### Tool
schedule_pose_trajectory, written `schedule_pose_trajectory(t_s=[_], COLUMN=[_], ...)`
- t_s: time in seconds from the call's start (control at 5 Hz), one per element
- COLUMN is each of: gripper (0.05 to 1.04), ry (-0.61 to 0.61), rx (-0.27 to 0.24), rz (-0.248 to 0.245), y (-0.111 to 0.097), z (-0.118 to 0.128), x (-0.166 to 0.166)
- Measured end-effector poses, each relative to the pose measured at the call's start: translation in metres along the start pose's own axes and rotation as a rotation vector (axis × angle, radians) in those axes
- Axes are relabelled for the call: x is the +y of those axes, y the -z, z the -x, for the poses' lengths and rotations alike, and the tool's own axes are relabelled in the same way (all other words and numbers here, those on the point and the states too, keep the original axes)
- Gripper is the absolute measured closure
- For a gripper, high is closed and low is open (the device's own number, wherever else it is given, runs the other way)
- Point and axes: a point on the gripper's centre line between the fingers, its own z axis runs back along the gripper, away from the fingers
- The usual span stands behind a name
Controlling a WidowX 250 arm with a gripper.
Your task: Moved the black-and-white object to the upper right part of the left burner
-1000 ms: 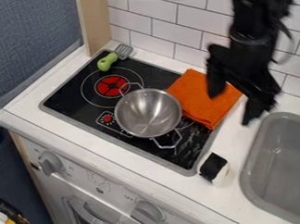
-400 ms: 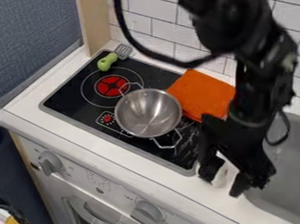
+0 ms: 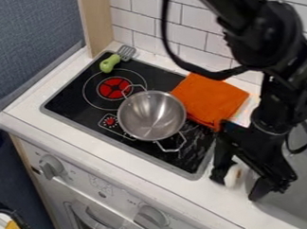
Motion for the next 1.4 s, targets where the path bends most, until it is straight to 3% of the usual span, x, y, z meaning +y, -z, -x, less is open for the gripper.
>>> schedule_pose_trajectory(t_s=[0.4, 0.6, 1.0, 1.2, 1.4], gripper=[0.626, 0.764, 0.799, 0.799, 0.799], ry=[0.011, 0.041, 0.143, 0.153, 0.059], rx=[0.01, 0.029, 0.075, 0.057, -0.034], rz=[-0.037, -0.04, -0.04, -0.039, -0.055], y=[-0.001, -0.001, -0.004, -0.023, -0.07], z=[0.0, 0.001, 0.003, -0.012, -0.034], x=[0.005, 0.006, 0.007, 0.016, 0.06])
